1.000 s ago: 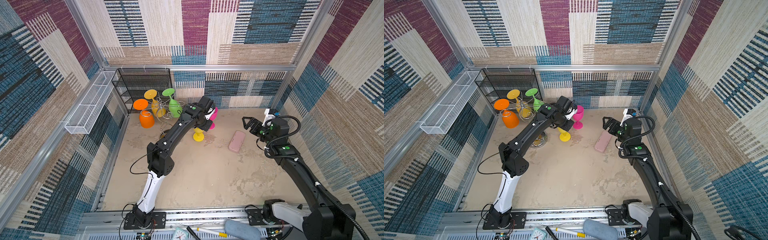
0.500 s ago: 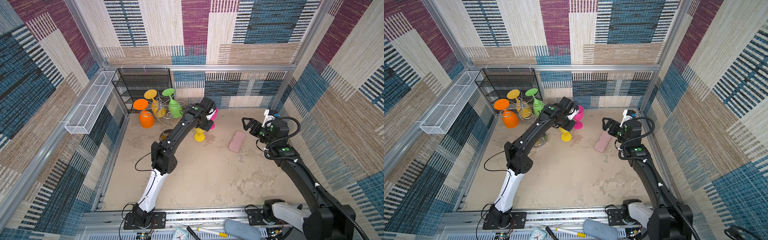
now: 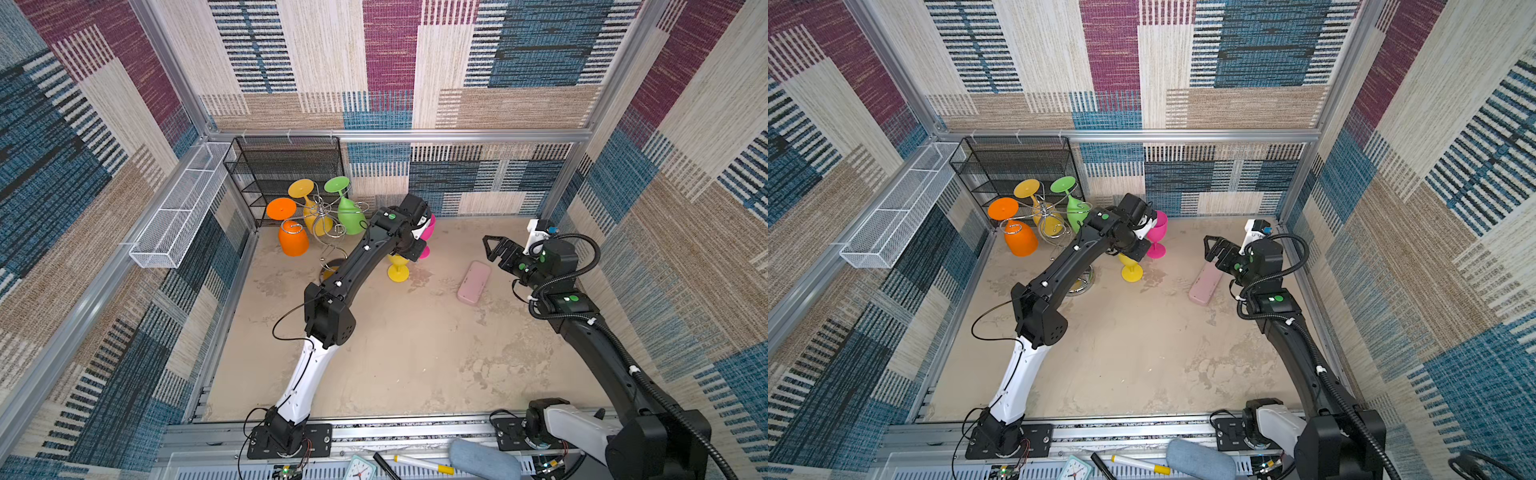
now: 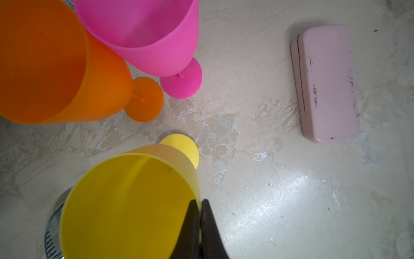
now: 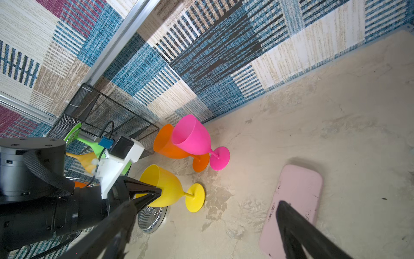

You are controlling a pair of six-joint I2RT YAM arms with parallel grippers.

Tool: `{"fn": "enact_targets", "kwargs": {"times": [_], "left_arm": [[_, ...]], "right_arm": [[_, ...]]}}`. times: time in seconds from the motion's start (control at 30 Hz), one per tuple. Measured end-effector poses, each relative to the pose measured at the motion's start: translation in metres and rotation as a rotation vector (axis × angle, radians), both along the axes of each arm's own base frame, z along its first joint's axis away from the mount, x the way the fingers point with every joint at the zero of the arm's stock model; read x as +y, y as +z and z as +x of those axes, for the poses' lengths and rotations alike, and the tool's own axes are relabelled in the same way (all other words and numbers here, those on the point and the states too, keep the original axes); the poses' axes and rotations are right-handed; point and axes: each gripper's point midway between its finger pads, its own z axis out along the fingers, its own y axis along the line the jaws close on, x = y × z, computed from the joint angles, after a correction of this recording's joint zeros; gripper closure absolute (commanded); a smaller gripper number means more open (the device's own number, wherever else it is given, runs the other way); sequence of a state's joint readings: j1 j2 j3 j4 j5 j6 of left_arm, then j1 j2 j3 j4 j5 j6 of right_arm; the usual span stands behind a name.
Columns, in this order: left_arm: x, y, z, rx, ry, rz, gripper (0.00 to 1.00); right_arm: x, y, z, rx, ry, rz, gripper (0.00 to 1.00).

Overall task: Take the wine glass off the wine glass rack
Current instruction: Place the wine glass at the top-center of the table.

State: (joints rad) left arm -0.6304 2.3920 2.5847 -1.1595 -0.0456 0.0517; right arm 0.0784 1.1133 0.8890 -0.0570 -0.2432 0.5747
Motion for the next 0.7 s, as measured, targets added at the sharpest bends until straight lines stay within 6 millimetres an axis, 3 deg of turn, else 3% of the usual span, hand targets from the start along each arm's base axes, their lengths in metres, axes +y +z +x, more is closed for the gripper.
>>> {"fn": "enact_targets", "kwargs": {"times": [0.5, 0.7], "left_arm": [[-0.001, 0.000, 0.009, -0.017, 0.008, -0.009, 0.98], [-0.001, 0.017, 0.012, -0.057, 0.011, -0.027, 0.62]], "right_arm": [[0.000, 0.007, -0.004, -0.021, 0.001, -0.002, 0.00], [0.000, 0.010, -0.006, -0.031, 0.003, -0.008, 0.00]]}}
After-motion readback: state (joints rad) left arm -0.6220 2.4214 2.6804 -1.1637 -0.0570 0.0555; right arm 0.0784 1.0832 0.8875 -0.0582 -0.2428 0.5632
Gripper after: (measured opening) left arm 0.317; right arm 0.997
